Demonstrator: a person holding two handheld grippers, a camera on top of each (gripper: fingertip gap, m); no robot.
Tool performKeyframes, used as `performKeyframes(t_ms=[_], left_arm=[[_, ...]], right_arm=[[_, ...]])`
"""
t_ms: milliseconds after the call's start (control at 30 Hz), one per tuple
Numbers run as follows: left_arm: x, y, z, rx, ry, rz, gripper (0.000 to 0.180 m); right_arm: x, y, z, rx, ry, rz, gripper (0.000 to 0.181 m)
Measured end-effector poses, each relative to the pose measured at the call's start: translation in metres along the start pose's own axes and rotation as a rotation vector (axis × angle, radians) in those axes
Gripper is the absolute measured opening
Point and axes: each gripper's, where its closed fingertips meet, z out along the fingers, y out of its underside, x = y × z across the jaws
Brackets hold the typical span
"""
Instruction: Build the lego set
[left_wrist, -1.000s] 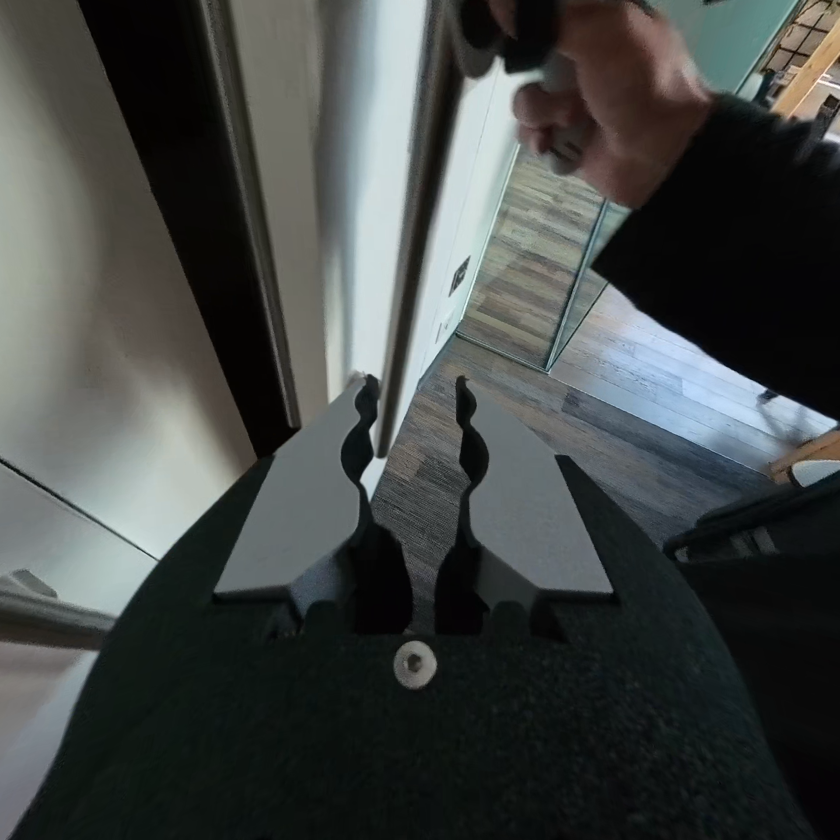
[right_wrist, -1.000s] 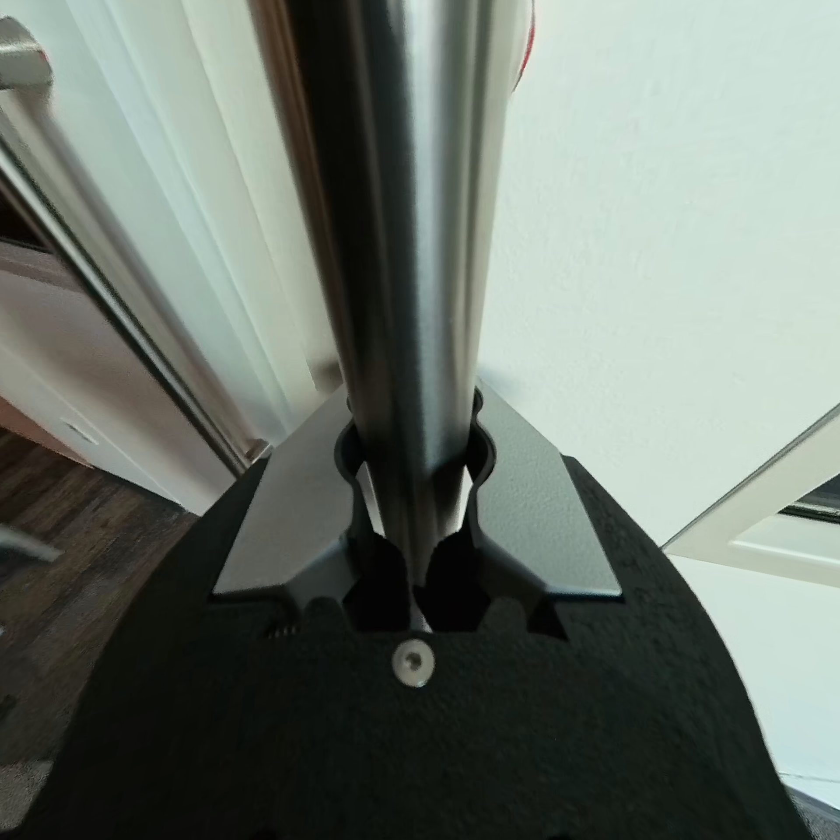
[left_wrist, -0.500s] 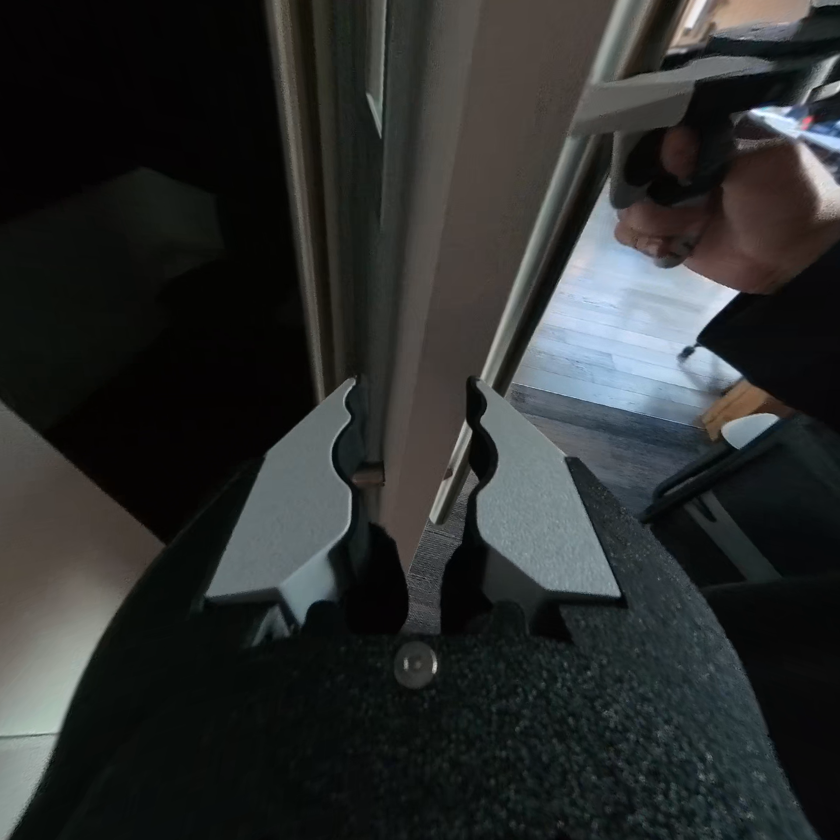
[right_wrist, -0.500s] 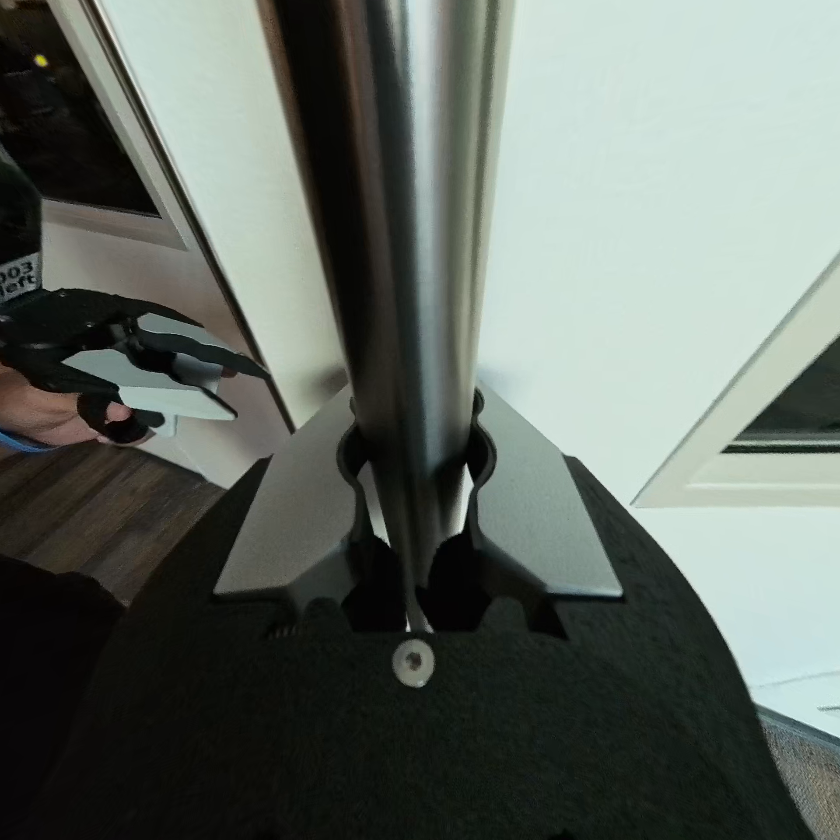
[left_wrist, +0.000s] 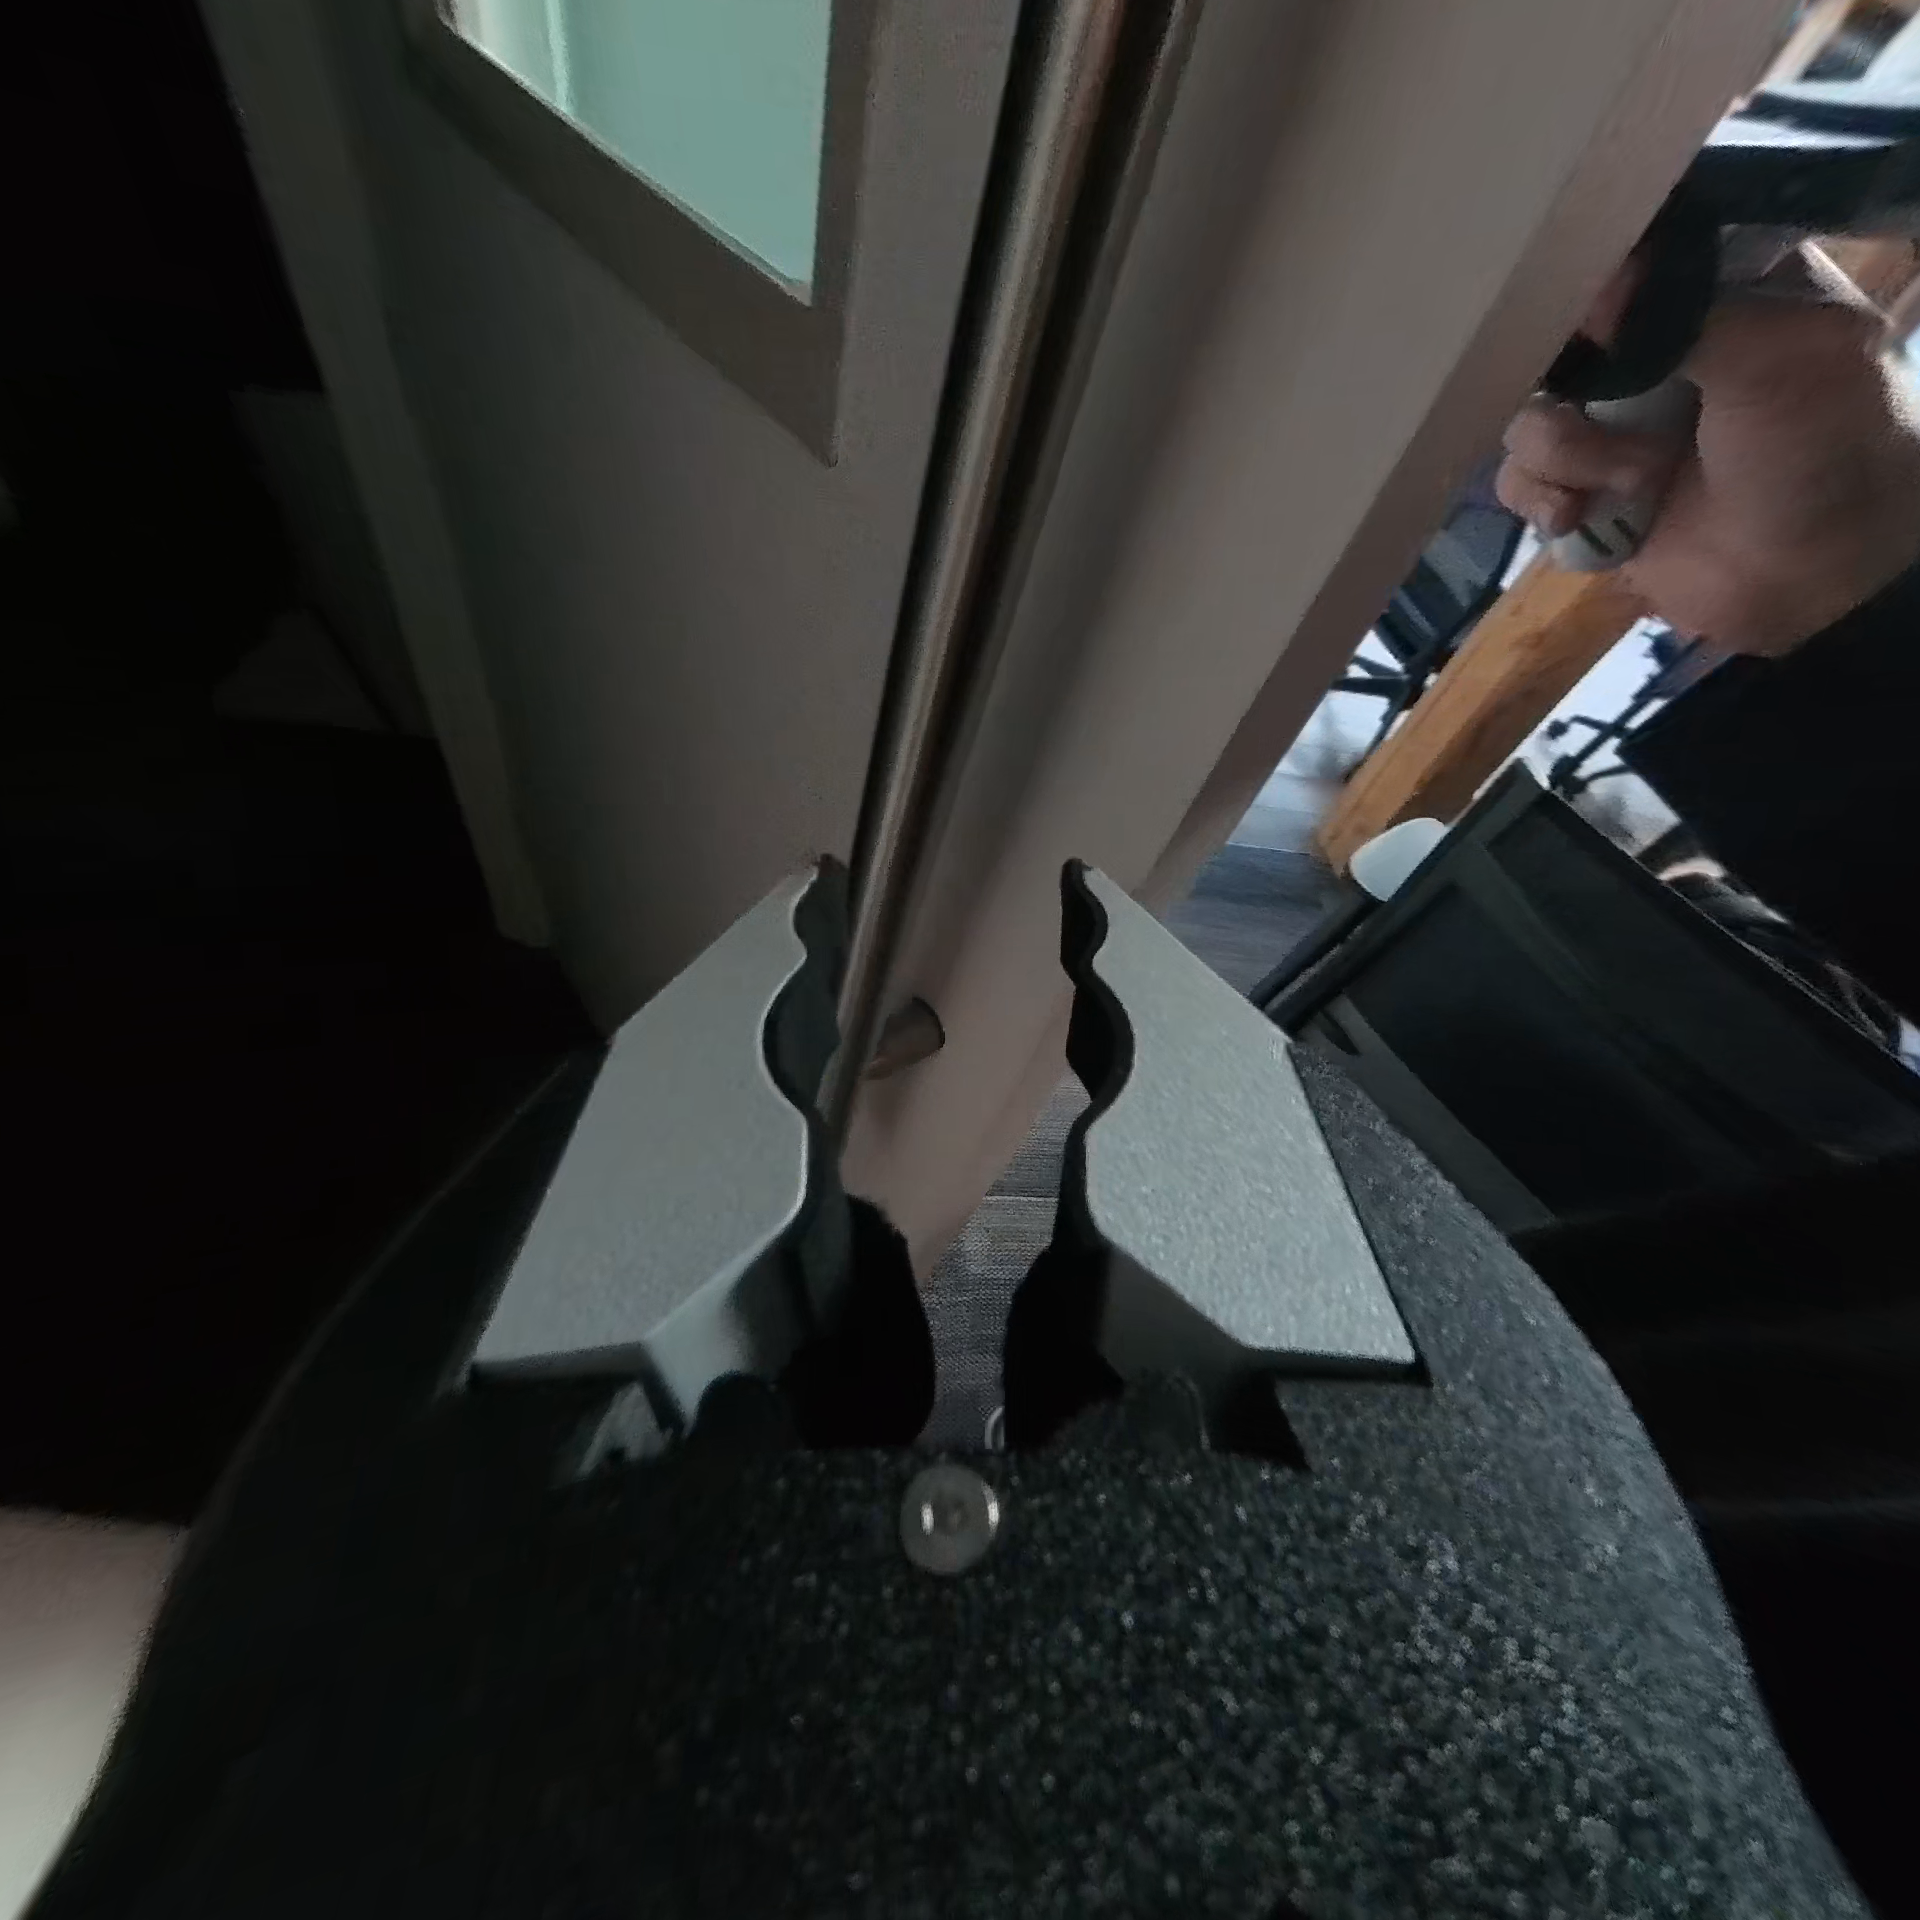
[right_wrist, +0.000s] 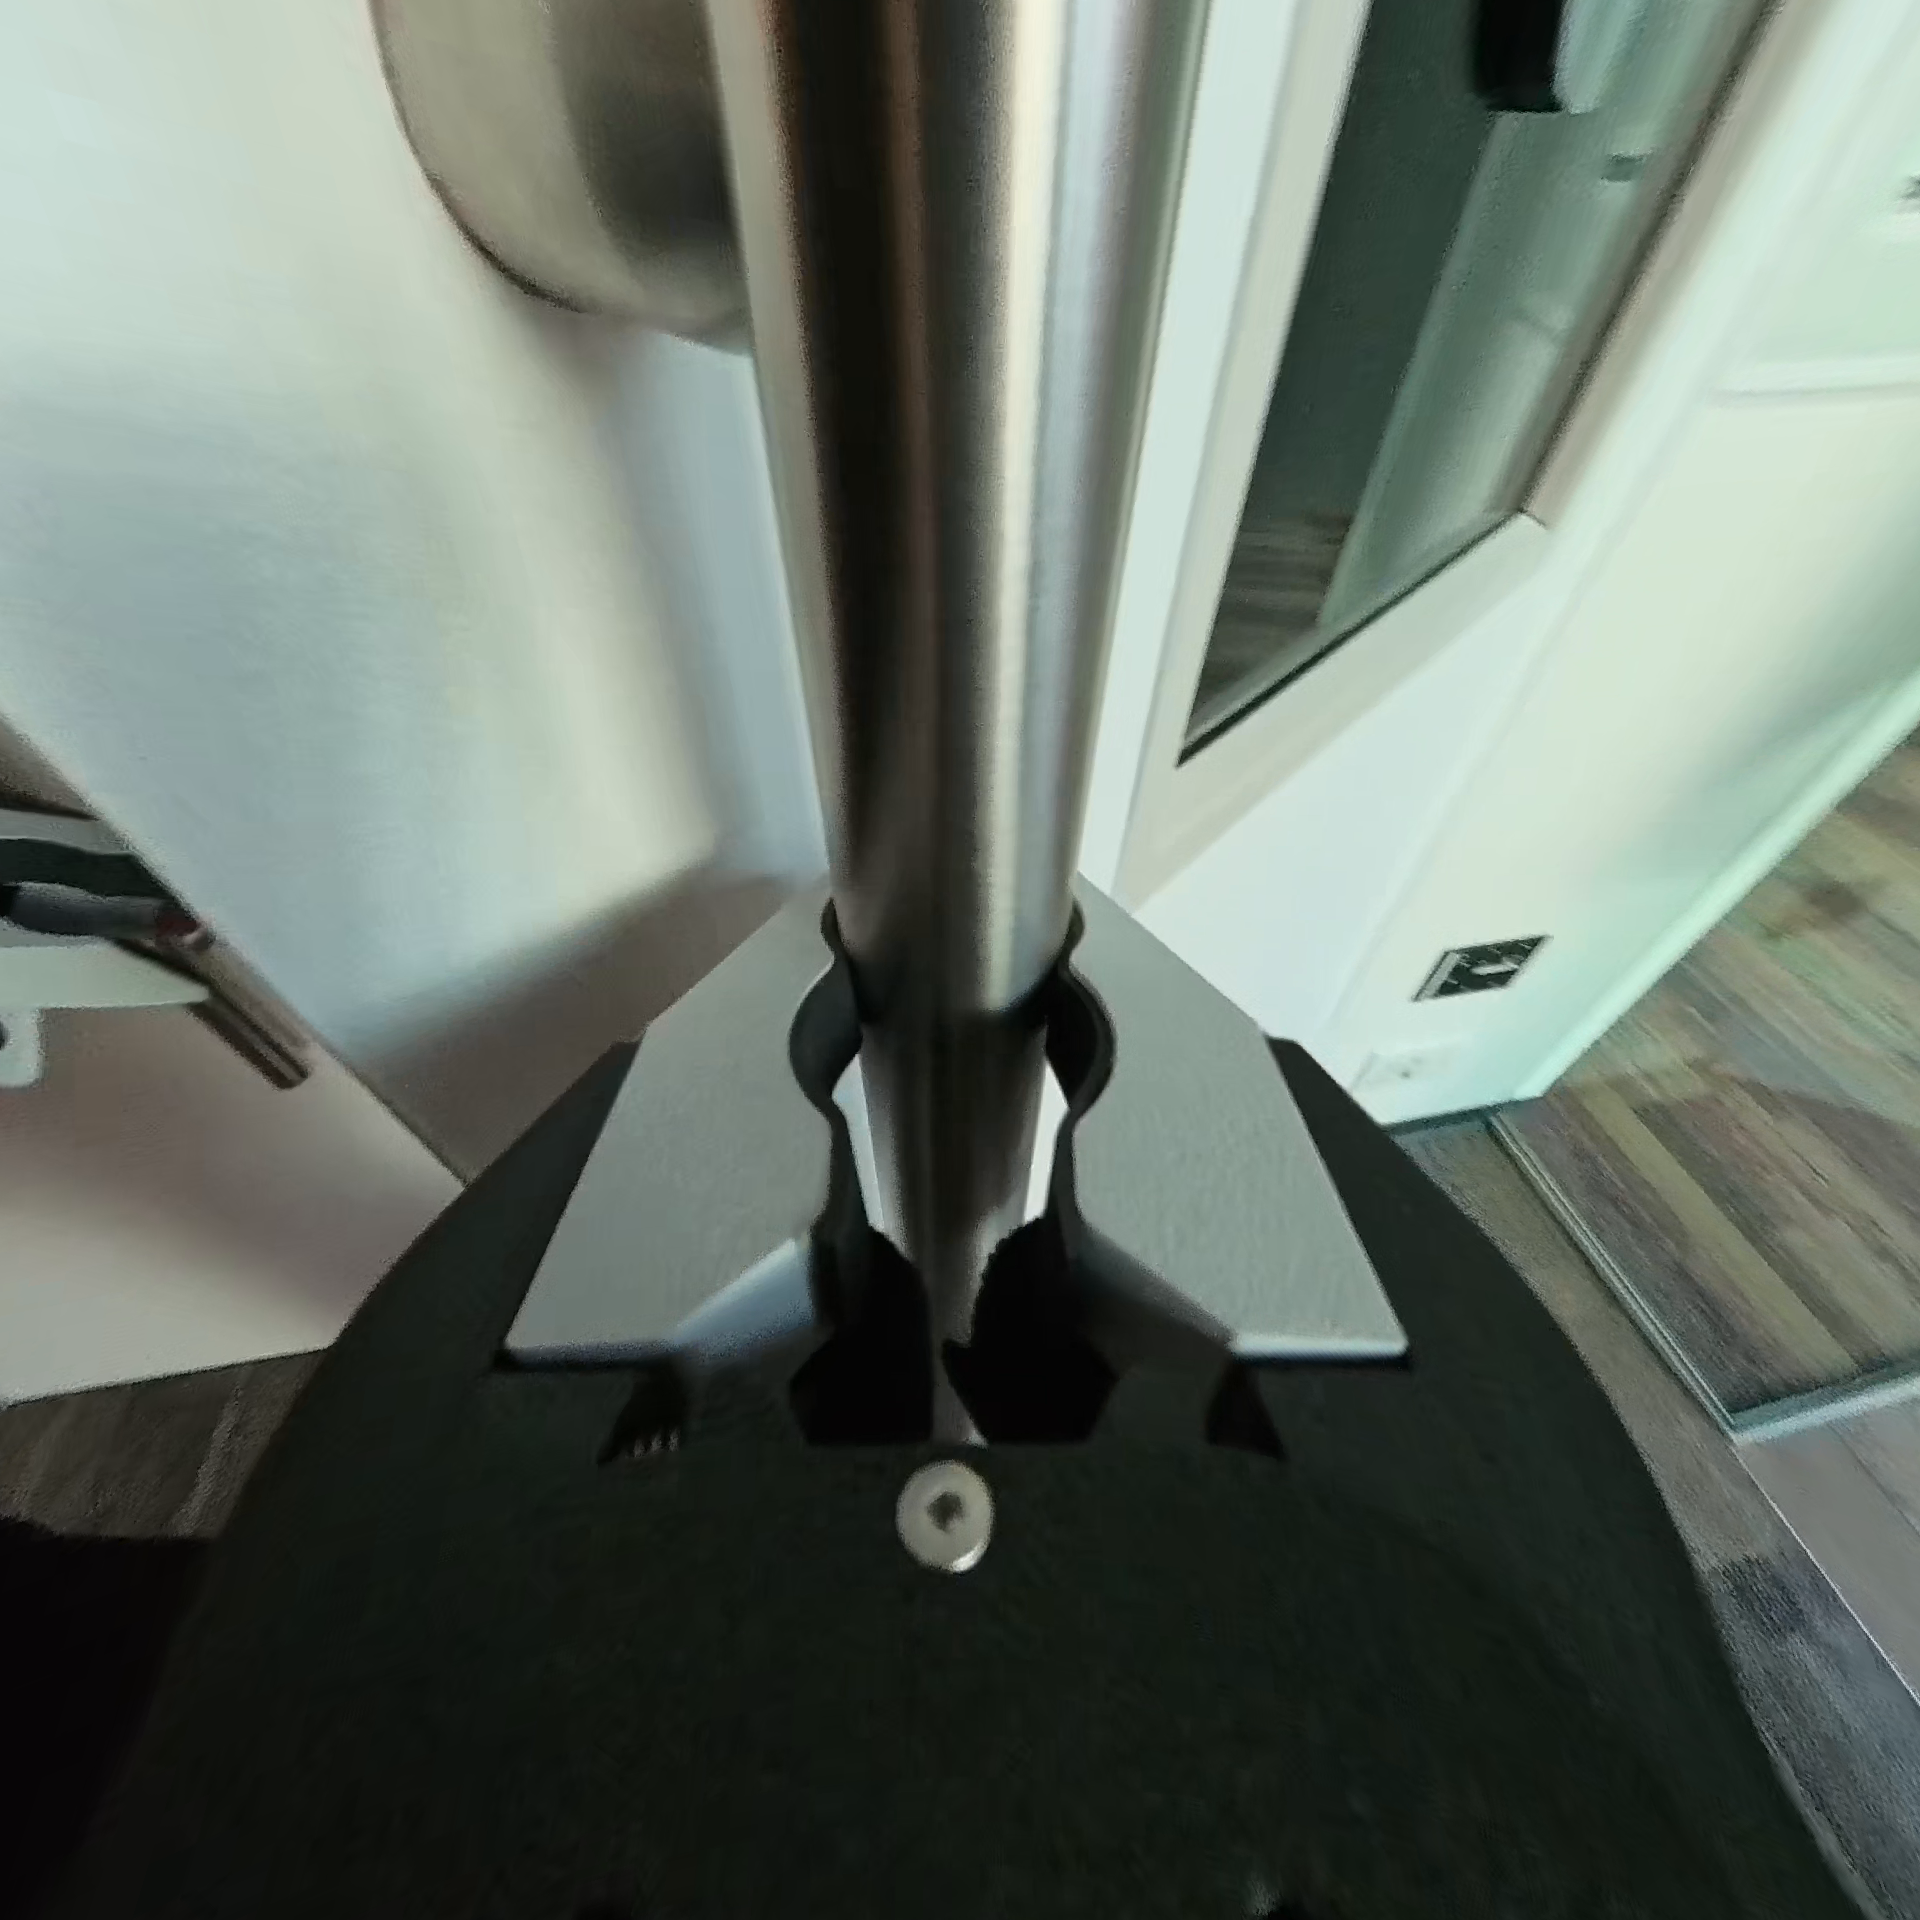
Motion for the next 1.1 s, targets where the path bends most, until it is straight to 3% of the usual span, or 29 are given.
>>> performKeyframes(t_ms=[300, 1100], left_arm=[[0.034, -0.012, 0.037, -0.012, 0.113, 0.043, 0.038], [0.113, -0.029, 0.079, -0.067, 0.323, 0.061, 0.035]], right_arm=[[0.082, 0.013, -0.054, 0.064, 0.229, 0.064, 0.031], [0.206, 0.031, -0.124, 0.145, 0.419, 0.165, 0.032]])
